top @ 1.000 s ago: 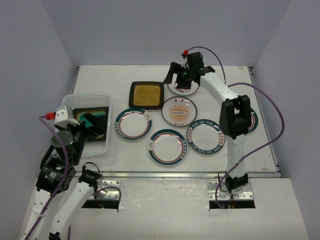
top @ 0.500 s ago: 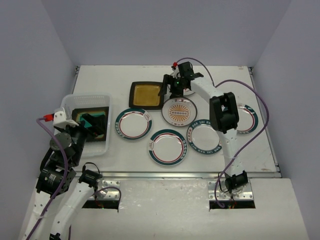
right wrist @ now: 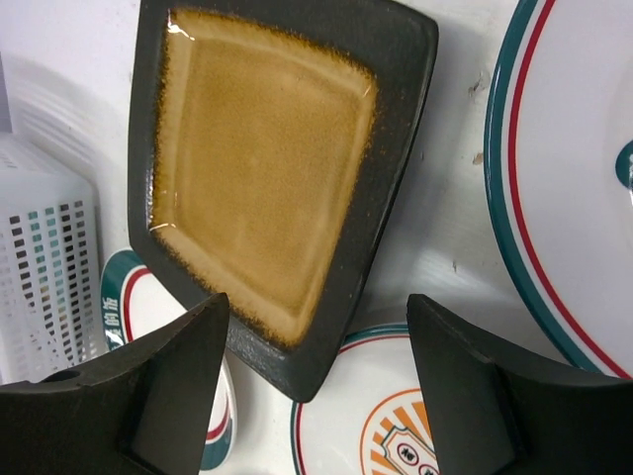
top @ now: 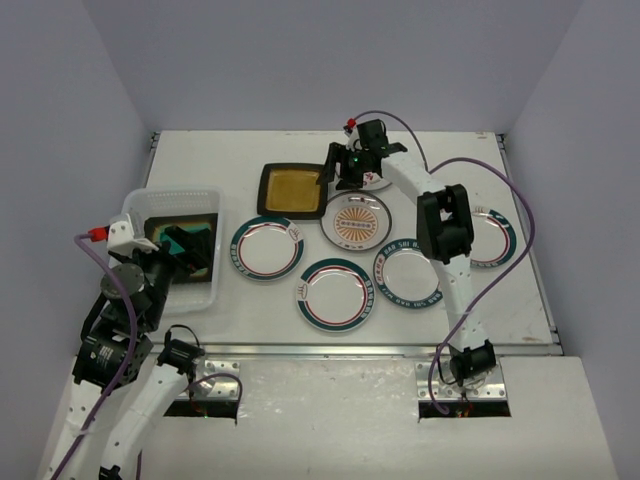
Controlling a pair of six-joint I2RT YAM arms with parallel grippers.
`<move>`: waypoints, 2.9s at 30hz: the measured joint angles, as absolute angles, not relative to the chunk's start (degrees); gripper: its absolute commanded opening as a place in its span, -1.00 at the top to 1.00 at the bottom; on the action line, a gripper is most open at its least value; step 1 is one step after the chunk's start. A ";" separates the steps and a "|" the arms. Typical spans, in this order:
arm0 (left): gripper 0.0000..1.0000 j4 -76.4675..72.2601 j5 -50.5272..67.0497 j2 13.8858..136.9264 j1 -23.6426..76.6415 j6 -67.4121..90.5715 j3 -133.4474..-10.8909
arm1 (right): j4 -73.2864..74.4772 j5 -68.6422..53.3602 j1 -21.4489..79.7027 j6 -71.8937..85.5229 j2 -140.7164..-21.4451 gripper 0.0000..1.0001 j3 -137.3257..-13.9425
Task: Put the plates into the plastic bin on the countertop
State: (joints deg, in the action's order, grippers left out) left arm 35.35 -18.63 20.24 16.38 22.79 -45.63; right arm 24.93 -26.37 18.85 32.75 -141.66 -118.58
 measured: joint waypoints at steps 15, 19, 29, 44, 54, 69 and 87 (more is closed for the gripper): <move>-1.00 35.11 -18.57 21.24 16.38 22.79 -45.54 | 20.06 -28.03 18.48 35.38 -145.60 -0.04 -117.89; -1.00 34.96 -18.57 20.99 16.38 22.79 -45.20 | 17.98 -29.42 18.46 37.10 -146.81 0.03 -117.87; -1.00 34.92 -18.56 20.31 16.38 22.79 -45.05 | 12.77 -33.47 18.35 42.79 -150.78 0.42 -120.20; -1.00 34.73 -18.61 16.11 16.38 22.79 -44.86 | 3.65 -33.63 18.46 53.41 -150.12 1.00 -114.45; -1.00 34.59 -19.01 14.80 16.38 22.85 -44.86 | 5.87 -26.92 18.22 55.83 -145.80 1.00 -116.78; -1.00 34.74 -20.85 14.71 16.14 23.47 -44.86 | 6.07 -27.50 16.13 57.20 -117.24 1.00 -97.66; -1.00 36.25 -27.31 5.46 15.74 27.29 -46.37 | -11.94 -28.65 33.98 69.79 -100.86 1.00 -72.42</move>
State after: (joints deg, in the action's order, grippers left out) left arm 36.25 -27.31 5.46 15.74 27.29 -46.37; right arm -11.94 -28.65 33.98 69.79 -100.86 -72.42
